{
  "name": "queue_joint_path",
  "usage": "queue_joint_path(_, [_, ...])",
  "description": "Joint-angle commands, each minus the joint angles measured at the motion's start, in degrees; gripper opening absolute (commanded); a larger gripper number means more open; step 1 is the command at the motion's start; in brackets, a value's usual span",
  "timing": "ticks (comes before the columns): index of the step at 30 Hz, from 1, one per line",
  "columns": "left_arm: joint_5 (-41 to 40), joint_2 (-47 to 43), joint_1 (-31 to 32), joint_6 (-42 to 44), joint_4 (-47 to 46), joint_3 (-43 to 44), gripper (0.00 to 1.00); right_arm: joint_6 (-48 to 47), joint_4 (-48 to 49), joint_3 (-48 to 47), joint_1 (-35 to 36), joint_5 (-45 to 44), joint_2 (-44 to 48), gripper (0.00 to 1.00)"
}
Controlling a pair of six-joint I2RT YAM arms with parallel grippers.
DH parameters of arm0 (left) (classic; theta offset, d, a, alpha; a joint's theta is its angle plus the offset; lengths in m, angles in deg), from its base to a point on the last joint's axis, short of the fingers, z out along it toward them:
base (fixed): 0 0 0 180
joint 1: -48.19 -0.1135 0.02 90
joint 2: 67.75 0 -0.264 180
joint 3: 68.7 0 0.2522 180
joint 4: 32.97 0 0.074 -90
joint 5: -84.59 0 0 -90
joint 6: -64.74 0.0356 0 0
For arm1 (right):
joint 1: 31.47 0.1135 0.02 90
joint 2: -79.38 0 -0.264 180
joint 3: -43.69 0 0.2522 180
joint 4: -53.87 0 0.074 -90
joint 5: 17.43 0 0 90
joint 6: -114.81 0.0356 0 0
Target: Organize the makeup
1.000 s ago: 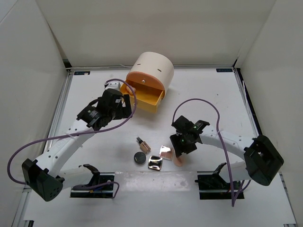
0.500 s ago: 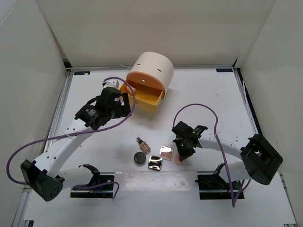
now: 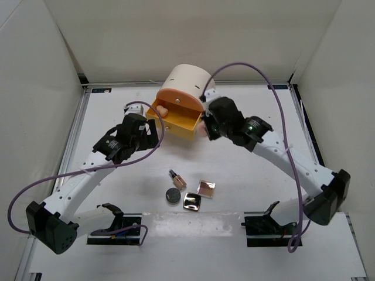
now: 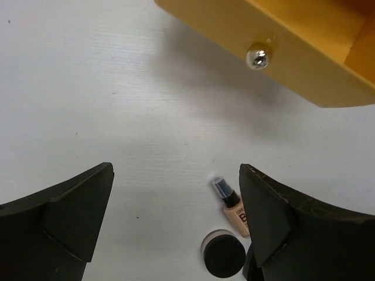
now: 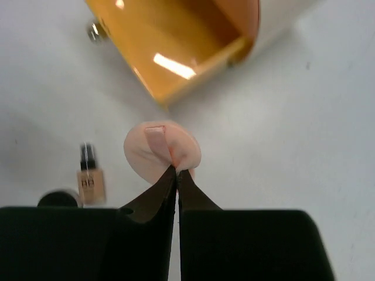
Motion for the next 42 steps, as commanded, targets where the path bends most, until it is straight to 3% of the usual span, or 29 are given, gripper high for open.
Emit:
queue_joint_path(1, [3.03, -2.02, -0.79, -0.19, -3.82, -2.58, 0.98, -9.88, 6.82, -7.59, -0.18, 2.24, -8.73, 0.05])
queue_joint_path(5, [3.64, -1.32, -0.96, -0.71, -6.45, -5.04, 0.98, -13.93, 7.2, -20.39, -2.63, 3.63, -19.12, 0.1])
queue_joint_path(8, [3.65, 0.08, -0.96, -0.98, -8.39, -5.05, 0.98, -13.75, 3.15, -25.61, -3.69, 2.94, -24.94, 0.26])
queue_joint_path(9, [3.21, 0.61, -0.96, -0.89, -8.74, -4.96, 0.98, -13.93, 3.32, -25.8, -3.52, 2.59, -25.29, 0.44])
queue_joint_path(12, [3.99, 2.01, -0.88, -0.19, -10.58, -4.96, 0.98, -14.98, 4.72, -26.15, -3.51, 3.29, -24.25, 0.69])
queue_joint_path(14, [5.13, 3.25, -0.96, 0.95, -12.6, -5.05, 0.98, -16.12, 6.13, -26.5, -3.51, 3.64, -23.11, 0.75])
queue_joint_path(20, [6.19, 8.16, -1.22, 2.01, -17.86, -5.31, 0.83, -17.27, 12.28, -29.49, -8.78, 6.79, -22.48, 0.86])
queue_joint_path(25, [7.69, 13.44, -2.02, 3.59, -22.1, -3.12, 0.76, -16.12, 15.09, -35.28, -20.38, 25.94, -27.74, 0.95])
queue_joint_path(30, [9.17, 16.61, -3.51, 4.82, -26.31, -3.55, 0.71, -18.41, 18.08, -42.4, -27.32, 38.69, -35.13, 0.97])
queue_joint_path(36, [10.23, 20.82, -5.36, 4.11, -29.83, -1.97, 0.66, -16.57, 22.65, -50.75, -30.41, 49.42, -44.62, 0.99])
queue_joint_path(42, [11.11, 23.63, -6.59, 5.08, -33.52, -0.04, 0.65, -11.2, 36.0, -47.25, -32.17, 57.07, -48.14, 0.99])
